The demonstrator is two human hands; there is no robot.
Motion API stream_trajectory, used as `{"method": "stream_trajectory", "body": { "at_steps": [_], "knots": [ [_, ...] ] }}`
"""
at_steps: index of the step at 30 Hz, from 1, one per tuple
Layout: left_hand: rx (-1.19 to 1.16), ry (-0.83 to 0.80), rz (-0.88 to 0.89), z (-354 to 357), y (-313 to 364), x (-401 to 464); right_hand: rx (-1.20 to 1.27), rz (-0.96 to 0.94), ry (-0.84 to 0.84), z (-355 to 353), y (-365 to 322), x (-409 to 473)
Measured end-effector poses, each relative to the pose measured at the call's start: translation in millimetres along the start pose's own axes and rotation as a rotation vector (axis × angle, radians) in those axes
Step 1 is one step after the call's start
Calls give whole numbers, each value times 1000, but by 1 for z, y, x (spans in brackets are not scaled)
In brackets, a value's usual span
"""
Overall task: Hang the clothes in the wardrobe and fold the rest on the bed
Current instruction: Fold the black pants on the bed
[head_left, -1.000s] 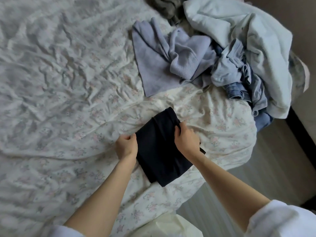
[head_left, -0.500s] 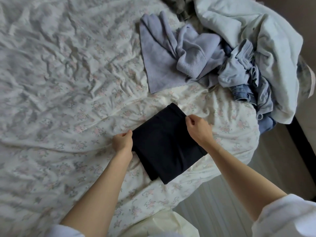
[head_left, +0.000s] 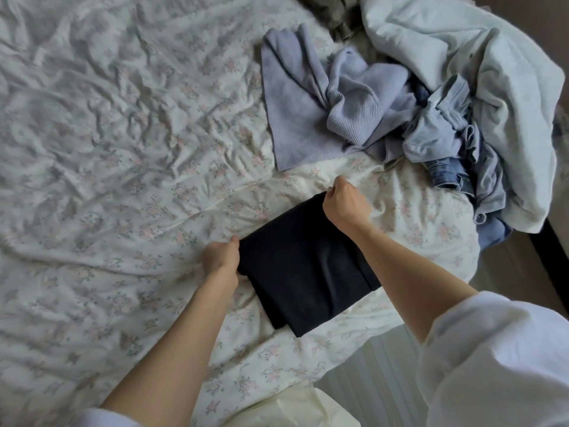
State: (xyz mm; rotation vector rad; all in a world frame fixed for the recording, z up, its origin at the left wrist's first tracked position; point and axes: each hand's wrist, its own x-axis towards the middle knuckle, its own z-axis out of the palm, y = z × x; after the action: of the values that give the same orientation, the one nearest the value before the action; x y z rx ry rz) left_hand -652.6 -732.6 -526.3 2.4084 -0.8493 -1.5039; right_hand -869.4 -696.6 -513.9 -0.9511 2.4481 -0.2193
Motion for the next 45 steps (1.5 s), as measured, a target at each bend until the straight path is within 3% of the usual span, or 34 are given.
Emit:
{"method": "stream_trajectory", "body": {
  "at_steps": [4, 9, 11, 14, 17, 23, 25, 31, 34, 36, 39, 42, 45],
  "knots": [
    [47, 34, 79, 1, 9, 4, 64, 24, 25, 5, 9, -3],
    [42, 48, 105, -13, -10, -6, 452, 36, -93, -5, 32, -26],
    [66, 28, 115, -20, -24, -23, 493, 5, -149, -7, 49, -49],
    [165, -94, 150, -15, -46, -57, 410, -34, -203, 1, 70, -82],
    [187, -175, 190, 1, -55, -79, 297, -56, -134, 8, 70, -93],
    [179, 48, 461, 6, -46, -84, 101, -82, 123, 10, 43, -96],
    [246, 103, 509, 3, -50, -77, 16, -80, 136, 15, 41, -98],
    [350, 86, 254, 14, -71, -70, -129, 17, -40, 19, 53, -88],
    [312, 22, 142, 5, -66, -61, -130, -2, 62, 13, 49, -92],
    [315, 107, 295, -2, -62, -58, -105, -142, 218, 12, 44, -101],
    [491, 266, 772, -3, -58, -60, -152, -530, 341, 21, 37, -111],
    [781, 155, 1181, 9, -59, -55, -340, -653, 154, 36, 35, -111],
    [1036, -1, 1251, 12, -66, -38, -464, -554, 3, 45, 42, -109]
  ]
}}
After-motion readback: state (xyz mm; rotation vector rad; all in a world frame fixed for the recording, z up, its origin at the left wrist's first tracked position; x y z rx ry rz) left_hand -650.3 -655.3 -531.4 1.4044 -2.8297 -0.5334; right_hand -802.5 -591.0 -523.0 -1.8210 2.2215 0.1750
